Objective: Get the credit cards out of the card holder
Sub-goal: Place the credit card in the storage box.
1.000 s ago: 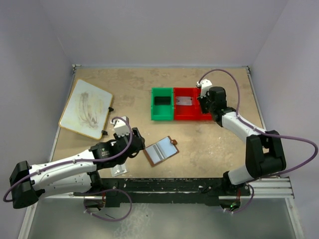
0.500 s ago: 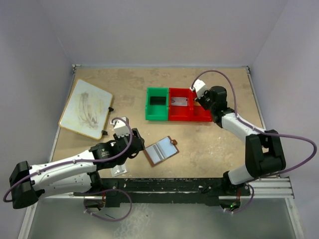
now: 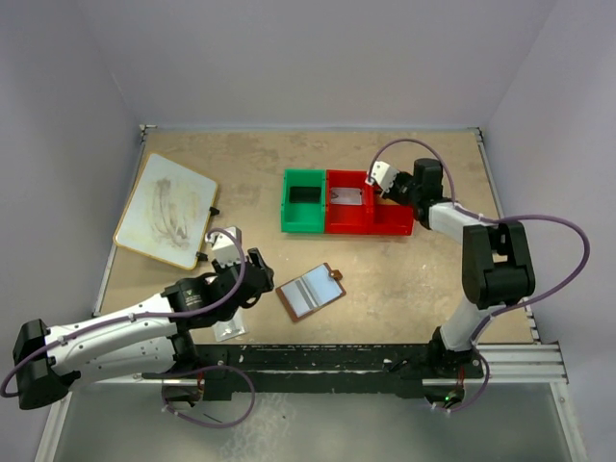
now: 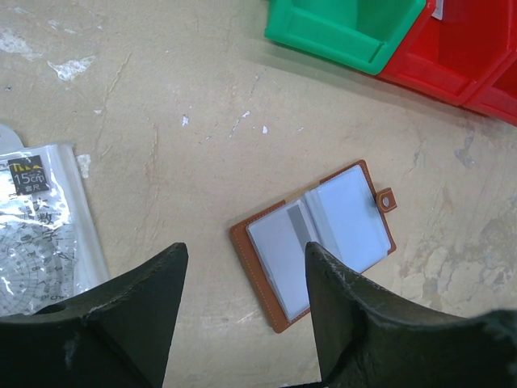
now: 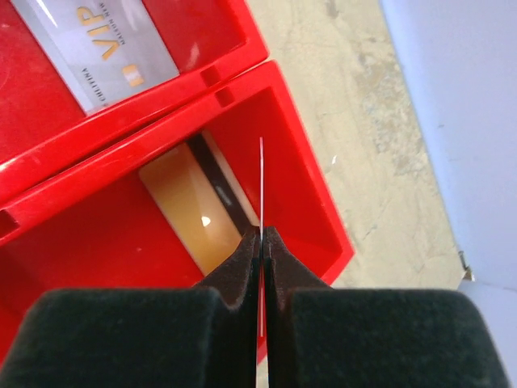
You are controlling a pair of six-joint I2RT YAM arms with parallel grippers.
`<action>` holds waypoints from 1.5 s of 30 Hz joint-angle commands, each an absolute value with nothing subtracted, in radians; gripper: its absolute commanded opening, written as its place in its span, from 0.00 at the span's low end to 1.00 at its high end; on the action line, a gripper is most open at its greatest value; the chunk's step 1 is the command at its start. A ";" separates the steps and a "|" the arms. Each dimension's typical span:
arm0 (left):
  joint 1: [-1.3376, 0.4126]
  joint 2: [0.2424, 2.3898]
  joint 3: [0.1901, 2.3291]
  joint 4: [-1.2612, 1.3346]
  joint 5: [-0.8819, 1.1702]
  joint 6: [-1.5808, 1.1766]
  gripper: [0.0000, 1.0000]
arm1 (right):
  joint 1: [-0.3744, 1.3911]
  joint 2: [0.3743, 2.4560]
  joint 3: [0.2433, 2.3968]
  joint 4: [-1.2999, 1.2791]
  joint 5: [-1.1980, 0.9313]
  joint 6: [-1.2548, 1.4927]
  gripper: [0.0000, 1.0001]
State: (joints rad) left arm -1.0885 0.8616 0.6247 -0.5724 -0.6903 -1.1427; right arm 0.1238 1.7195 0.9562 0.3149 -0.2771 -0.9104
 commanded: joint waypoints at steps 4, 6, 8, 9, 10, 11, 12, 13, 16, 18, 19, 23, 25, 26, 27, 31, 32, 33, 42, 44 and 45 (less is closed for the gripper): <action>-1.084 0.872 0.648 -0.583 -0.720 -1.155 0.58 | 0.109 1.756 1.100 0.177 -0.405 -1.071 0.00; -1.085 0.879 0.652 -0.580 -0.721 -1.153 0.58 | 0.106 1.779 1.126 0.158 -0.417 -1.081 0.00; -1.084 0.882 0.656 -0.577 -0.721 -1.152 0.58 | 0.104 1.800 1.146 0.141 -0.416 -1.097 0.00; -1.084 0.884 0.658 -0.578 -0.721 -1.151 0.58 | 0.104 1.814 1.156 0.128 -0.417 -1.103 0.00; -1.085 0.884 0.659 -0.579 -0.722 -1.151 0.58 | 0.103 1.822 1.165 0.123 -0.417 -1.109 0.00; -1.085 0.883 0.658 -0.579 -0.721 -1.150 0.58 | 0.103 1.830 1.174 0.113 -0.417 -1.118 0.00; -1.085 0.882 0.658 -0.581 -0.723 -1.151 0.58 | 0.103 1.842 1.181 0.111 -0.418 -1.120 0.00; -1.085 0.881 0.657 -0.582 -0.725 -1.151 0.58 | 0.103 1.851 1.189 0.108 -0.420 -1.123 0.00; -1.084 0.878 0.657 -0.587 -0.726 -1.151 0.58 | 0.103 1.879 1.207 0.090 -0.415 -1.134 0.00; -1.085 0.875 0.657 -0.591 -0.728 -1.153 0.58 | 0.103 1.890 1.210 0.079 -0.408 -1.142 0.02; -1.085 0.874 0.656 -0.593 -0.729 -1.154 0.58 | 0.103 1.897 1.213 0.077 -0.406 -1.145 0.02; -1.084 0.873 0.653 -0.591 -0.732 -1.156 0.58 | 0.108 1.926 1.235 0.070 -0.343 -1.141 0.04; -1.085 0.877 0.657 -0.597 -0.732 -1.155 0.58 | 0.109 1.931 1.245 0.039 -0.362 -1.145 0.06; -1.085 0.879 0.657 -0.598 -0.732 -1.156 0.58 | 0.109 1.933 1.240 0.045 -0.364 -1.145 0.07; -1.085 0.882 0.655 -0.595 -0.731 -1.158 0.58 | 0.109 1.936 1.240 0.042 -0.360 -1.147 0.09; -1.084 0.886 0.656 -0.589 -0.727 -1.156 0.58 | 0.108 1.944 1.254 -0.020 -0.405 -1.144 0.16; -1.084 0.887 0.657 -0.589 -0.727 -1.155 0.58 | 0.109 1.949 1.263 -0.042 -0.413 -1.145 0.17; -1.085 0.889 0.658 -0.590 -0.727 -1.153 0.58 | 0.109 1.955 1.276 -0.071 -0.422 -1.145 0.18; -1.085 0.890 0.659 -0.592 -0.717 -1.150 0.57 | 0.109 1.966 1.307 -0.131 -0.424 -1.122 0.29; -1.085 0.891 0.659 -0.591 -0.715 -1.148 0.57 | 0.108 1.972 1.313 -0.138 -0.414 -1.122 0.29; -1.084 0.891 0.660 -0.592 -0.715 -1.147 0.57 | 0.107 1.974 1.312 -0.133 -0.405 -1.119 0.29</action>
State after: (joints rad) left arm -1.0885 0.8913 0.6247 -0.5949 -0.7033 -1.1423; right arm 0.1062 1.9644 1.2701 -0.1081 -0.4034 -1.1252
